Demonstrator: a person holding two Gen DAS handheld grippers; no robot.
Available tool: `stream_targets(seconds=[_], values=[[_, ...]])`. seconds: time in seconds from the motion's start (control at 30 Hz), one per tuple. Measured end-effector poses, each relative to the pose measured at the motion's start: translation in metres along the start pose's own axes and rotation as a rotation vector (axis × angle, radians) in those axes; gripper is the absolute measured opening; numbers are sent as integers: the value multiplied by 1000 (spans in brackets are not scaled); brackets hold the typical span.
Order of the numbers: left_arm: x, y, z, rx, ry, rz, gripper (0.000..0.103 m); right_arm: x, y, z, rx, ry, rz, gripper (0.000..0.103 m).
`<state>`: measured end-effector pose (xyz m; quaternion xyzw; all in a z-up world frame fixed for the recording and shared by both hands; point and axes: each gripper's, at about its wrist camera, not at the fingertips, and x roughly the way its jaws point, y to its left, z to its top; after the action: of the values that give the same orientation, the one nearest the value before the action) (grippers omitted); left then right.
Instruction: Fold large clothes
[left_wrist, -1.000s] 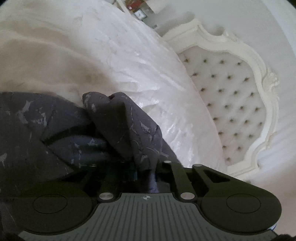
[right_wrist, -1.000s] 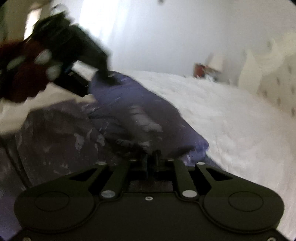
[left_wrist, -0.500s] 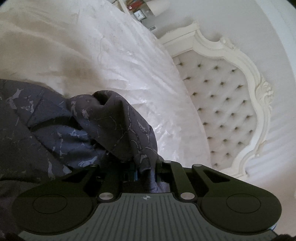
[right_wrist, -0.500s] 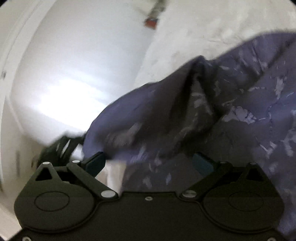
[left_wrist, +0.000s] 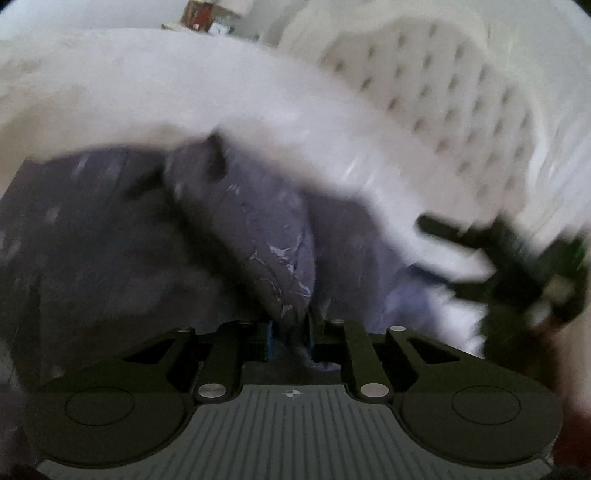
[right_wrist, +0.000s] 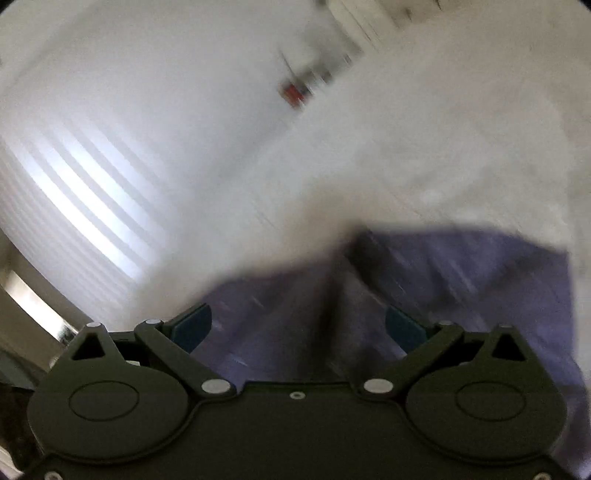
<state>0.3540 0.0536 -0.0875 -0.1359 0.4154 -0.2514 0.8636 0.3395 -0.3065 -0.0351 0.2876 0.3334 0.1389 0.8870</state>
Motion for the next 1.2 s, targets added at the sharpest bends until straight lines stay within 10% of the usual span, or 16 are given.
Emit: stream_targets(seconds=[0.33,0.7,0.73,0.8,0.87,1.2], values=[[-11,12,-16,75,-71,-32,40,-6,-2,-43,-3,20,-5,101],[-6,30,9,-69,-137,-18,55,13,26,-51,1,28,-28,100],[-3,30,9,-82,-133,-16,55,12,27,-52,0,27,-37,95],[-3,37,8,-102,-139,-15,38,14,26,-51,-5,23,-28,18],[-3,44,6,-134,-135,60,12,10,17,-50,29,24,-64,15],[-28,37,-11,-83,-176,37,12,-12,12,-48,-16,-24,-57,13]])
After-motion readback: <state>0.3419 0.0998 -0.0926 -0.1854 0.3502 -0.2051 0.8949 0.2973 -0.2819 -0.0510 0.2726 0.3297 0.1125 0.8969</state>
